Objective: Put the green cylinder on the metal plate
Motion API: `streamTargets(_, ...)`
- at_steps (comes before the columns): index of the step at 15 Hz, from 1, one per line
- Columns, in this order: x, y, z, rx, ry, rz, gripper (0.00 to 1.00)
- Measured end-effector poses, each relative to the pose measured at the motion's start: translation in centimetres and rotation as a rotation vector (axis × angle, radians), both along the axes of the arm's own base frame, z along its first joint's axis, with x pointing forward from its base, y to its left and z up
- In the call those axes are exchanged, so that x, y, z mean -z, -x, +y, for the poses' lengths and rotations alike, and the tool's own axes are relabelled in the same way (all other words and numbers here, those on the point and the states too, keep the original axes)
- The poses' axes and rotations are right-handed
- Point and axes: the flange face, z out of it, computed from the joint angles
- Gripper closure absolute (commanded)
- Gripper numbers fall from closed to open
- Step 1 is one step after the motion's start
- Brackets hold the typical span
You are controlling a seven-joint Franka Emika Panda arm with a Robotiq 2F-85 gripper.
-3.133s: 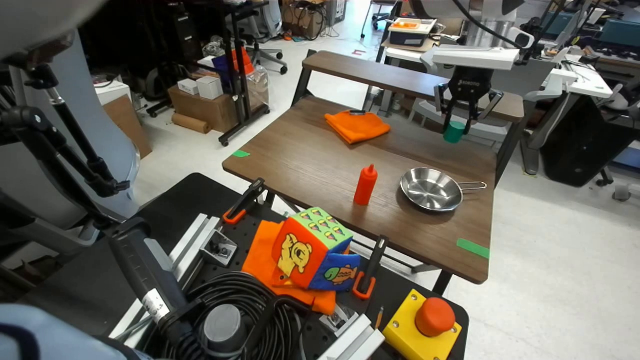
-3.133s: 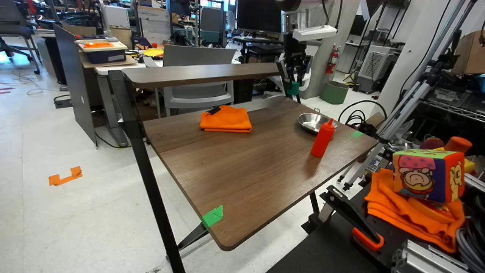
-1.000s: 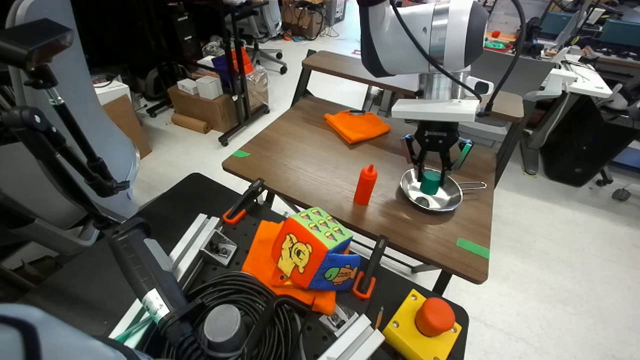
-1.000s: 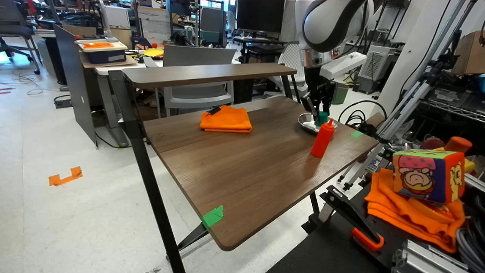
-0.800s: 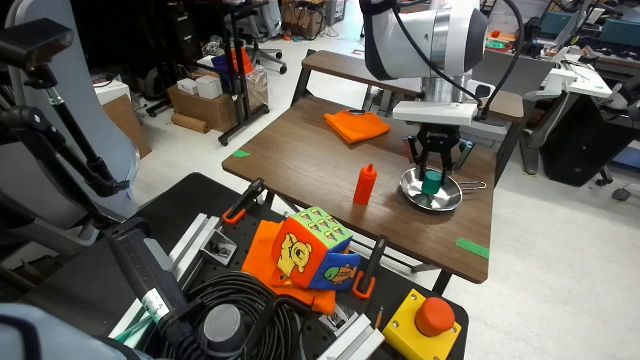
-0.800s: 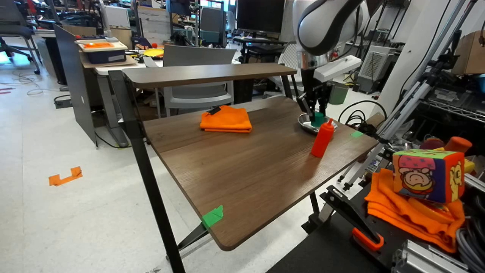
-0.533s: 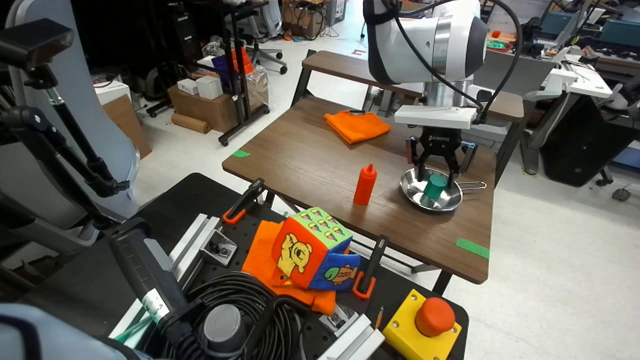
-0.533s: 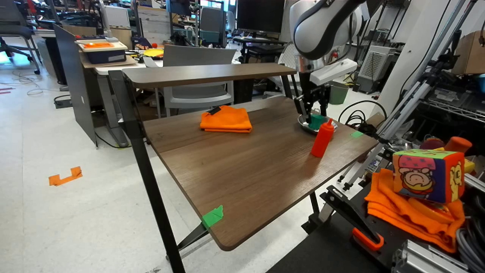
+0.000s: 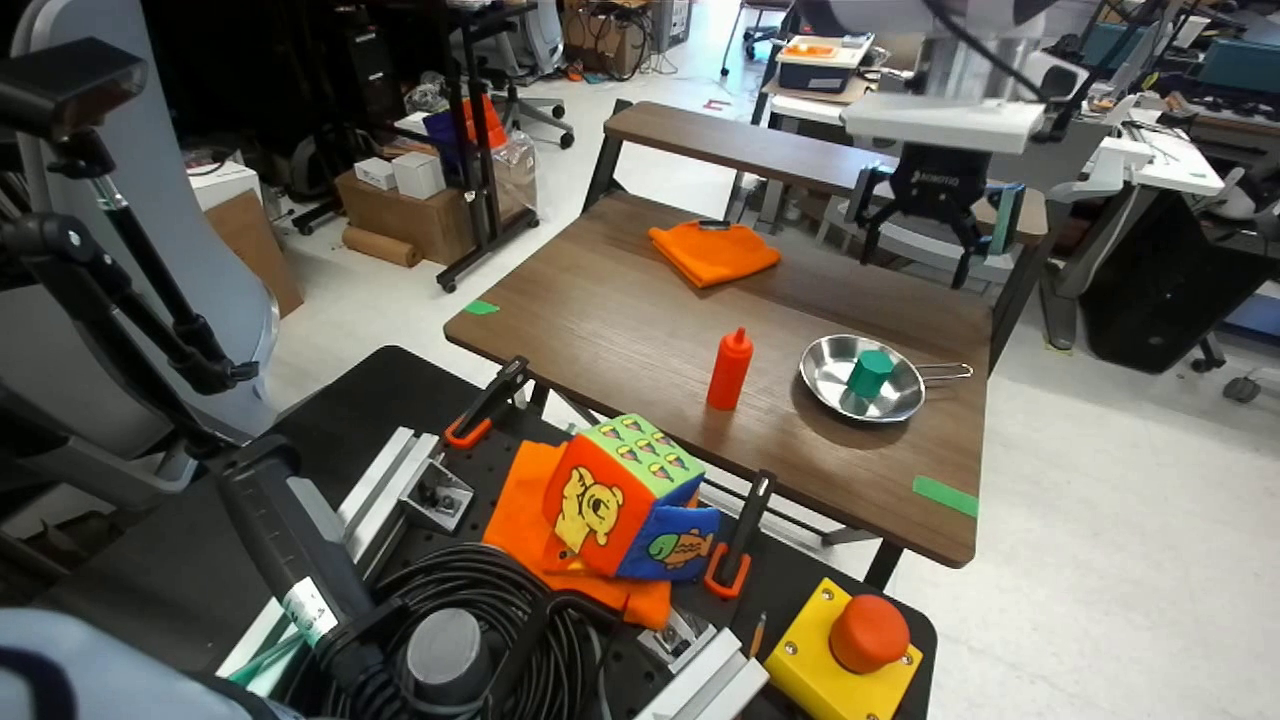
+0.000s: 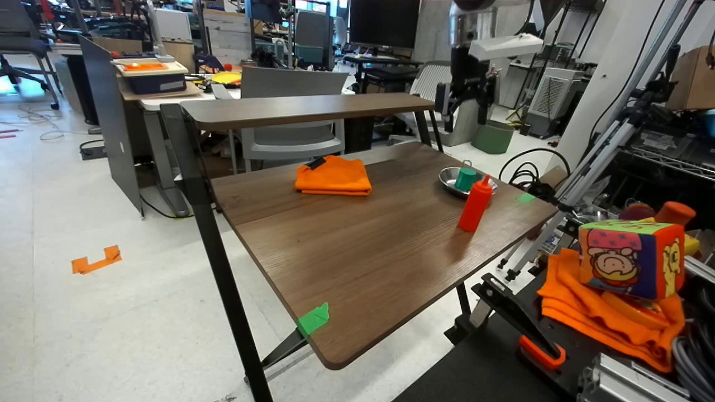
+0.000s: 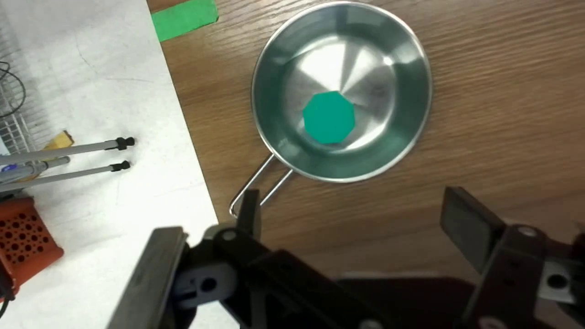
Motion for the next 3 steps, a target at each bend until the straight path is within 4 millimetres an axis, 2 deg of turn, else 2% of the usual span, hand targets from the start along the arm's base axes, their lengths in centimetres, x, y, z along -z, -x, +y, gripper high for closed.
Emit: streamTargets(3,-6.8,0.7,-3.6,0.121,-0.094,-0.072,0.00)
